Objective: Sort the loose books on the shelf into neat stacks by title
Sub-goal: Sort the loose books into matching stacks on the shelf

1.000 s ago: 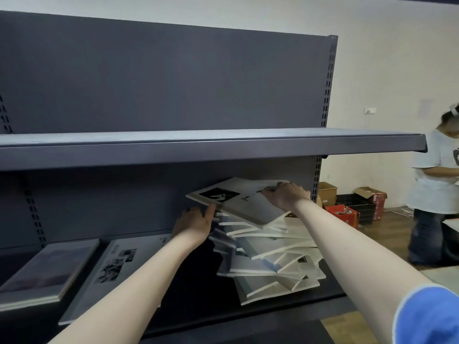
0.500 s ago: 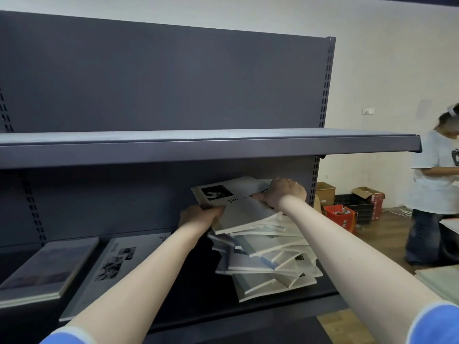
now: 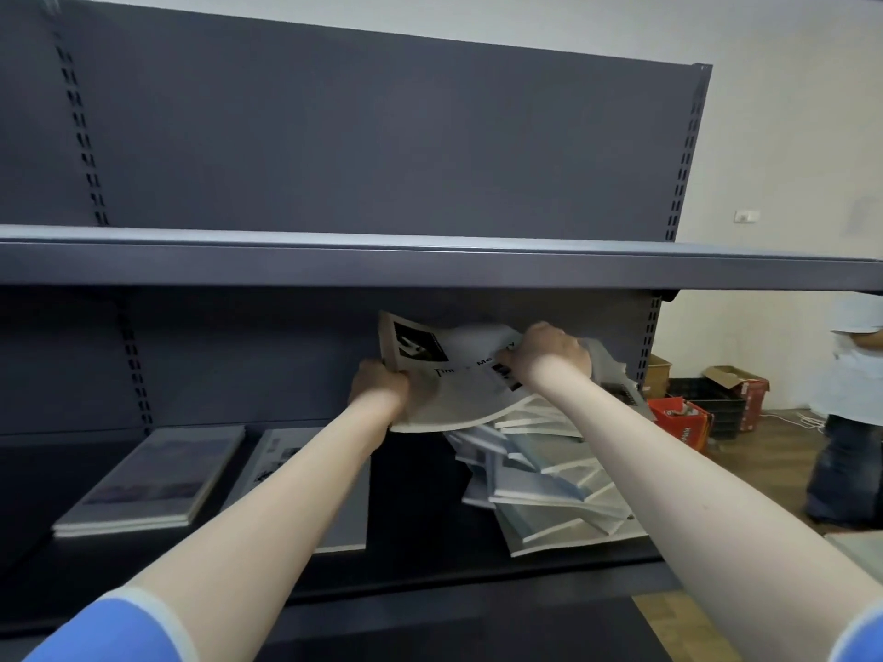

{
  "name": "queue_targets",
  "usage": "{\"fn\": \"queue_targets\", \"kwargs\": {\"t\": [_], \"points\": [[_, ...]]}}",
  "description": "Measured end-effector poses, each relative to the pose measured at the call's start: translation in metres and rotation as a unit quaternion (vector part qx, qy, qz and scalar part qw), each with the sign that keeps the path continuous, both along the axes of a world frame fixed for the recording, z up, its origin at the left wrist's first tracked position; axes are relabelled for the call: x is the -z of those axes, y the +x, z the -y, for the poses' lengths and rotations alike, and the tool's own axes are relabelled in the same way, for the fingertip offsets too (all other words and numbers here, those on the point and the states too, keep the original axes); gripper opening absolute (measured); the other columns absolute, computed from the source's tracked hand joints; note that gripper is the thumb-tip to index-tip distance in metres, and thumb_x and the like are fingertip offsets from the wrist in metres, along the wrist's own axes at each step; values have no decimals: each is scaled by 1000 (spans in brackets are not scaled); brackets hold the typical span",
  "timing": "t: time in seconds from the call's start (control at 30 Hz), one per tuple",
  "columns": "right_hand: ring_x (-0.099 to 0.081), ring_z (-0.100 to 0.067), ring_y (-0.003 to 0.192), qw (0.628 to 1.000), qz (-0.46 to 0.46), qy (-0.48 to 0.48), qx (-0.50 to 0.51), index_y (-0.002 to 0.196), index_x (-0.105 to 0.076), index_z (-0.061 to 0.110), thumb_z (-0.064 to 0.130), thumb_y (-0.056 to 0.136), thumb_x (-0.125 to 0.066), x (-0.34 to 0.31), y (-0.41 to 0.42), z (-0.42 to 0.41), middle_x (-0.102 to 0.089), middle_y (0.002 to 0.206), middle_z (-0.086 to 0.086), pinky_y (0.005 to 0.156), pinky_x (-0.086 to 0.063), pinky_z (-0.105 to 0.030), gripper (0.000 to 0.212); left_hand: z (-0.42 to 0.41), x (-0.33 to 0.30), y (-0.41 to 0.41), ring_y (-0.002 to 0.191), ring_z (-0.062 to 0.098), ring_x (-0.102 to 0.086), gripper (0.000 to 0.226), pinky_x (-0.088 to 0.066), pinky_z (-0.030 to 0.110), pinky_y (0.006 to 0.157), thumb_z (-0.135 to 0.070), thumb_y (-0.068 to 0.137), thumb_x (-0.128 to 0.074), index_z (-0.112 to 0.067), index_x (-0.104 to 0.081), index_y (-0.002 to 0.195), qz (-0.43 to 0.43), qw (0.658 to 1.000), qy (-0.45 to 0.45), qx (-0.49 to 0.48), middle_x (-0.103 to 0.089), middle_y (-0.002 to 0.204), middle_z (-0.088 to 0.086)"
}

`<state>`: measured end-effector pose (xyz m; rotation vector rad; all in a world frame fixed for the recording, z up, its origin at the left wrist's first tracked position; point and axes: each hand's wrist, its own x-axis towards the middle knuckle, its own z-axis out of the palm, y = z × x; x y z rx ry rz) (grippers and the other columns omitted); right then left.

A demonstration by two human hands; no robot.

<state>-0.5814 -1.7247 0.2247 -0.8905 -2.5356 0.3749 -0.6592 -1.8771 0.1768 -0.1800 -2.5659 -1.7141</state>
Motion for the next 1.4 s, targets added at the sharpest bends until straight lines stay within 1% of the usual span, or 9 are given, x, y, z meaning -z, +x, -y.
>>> {"fn": "queue_targets", "kwargs": {"t": [0.1, 0.2, 0.33, 0.6, 0.7, 0.8, 0.93, 1.0, 1.4], "points": [[-56, -28, 118, 1000, -7, 6, -7, 129, -48, 4, 41, 93, -55, 0, -11, 33, -59, 127, -9, 75, -37, -27, 52, 32, 2, -11, 96, 30, -57, 36, -39, 28, 70, -16, 93, -48, -4, -52, 127, -9, 1000, -4, -2, -60, 120, 15], [-55, -29, 119, 1000, -6, 2, -13, 130, -46, 3, 41, 94, -54, 5, -25, 70, -58, 129, -10, 81, -43, -29, 53, 70, 6, -26, 89, 26, -52, 34, -37, 28, 69, -15, 94, -46, -3, -52, 125, -20, 1000, -13, -2, -60, 119, 15], [-56, -30, 117, 1000, -1, -8, -22, 129, -45, 3, 41, 95, -52, 21, -42, 118, -58, 127, -12, 82, -44, -31, 52, 120, 18, -45, 106, 34, -58, 35, -39, 30, 73, -15, 95, -46, -2, -53, 126, -26, 999, -31, 5, -60, 120, 18], [-59, -29, 112, 999, 2, -39, -10, 124, -46, 4, 43, 95, -52, 66, -64, 188, -61, 121, -11, 74, -40, -31, 49, 187, 49, -66, 116, 35, -53, 36, -42, 36, 88, -16, 97, -44, -1, -46, 130, -40, 996, -80, 20, -54, 128, 19], [-59, -29, 113, 999, 10, -52, 6, 126, -45, 4, 41, 95, -52, 87, -66, 201, -61, 121, -10, 77, -42, -31, 49, 197, 69, -71, 116, 34, -53, 36, -42, 33, 86, -14, 98, -43, 0, -44, 131, -21, 997, -63, 38, -54, 127, 18], [-59, -29, 113, 998, 22, -55, 11, 126, -45, 5, 42, 95, -51, 106, -65, 207, -62, 121, -10, 75, -41, -31, 48, 201, 89, -72, 114, 35, -53, 37, -46, 42, 94, -15, 98, -41, -1, -39, 133, 4, 997, -48, 52, -52, 129, 19], [-59, -28, 114, 998, 47, -45, 16, 125, -44, 6, 43, 97, -48, 127, -64, 208, -61, 123, -9, 76, -43, -31, 47, 202, 112, -68, 99, 33, -59, 29, -45, 37, 74, -22, 100, -39, -3, -44, 121, 3, 992, -113, 51, -59, 115, 16], [-60, -28, 112, 997, 51, -49, 20, 123, -45, 7, 43, 97, -47, 137, -65, 208, -62, 121, -8, 75, -43, -31, 45, 203, 120, -65, 95, 32, -60, 25, -47, 36, 73, -23, 99, -39, -4, -46, 113, -4, 991, -122, 52, -61, 108, 15], [-63, -26, 104, 995, 71, -64, 27, 116, -46, 10, 44, 97, -45, 176, -79, 203, -65, 112, -6, 70, -41, -30, 39, 198, 151, -68, 109, 36, -56, 29, -44, 38, 78, -21, 98, -44, 2, -46, 115, -14, 981, -194, 25, -54, 121, 20]]}}
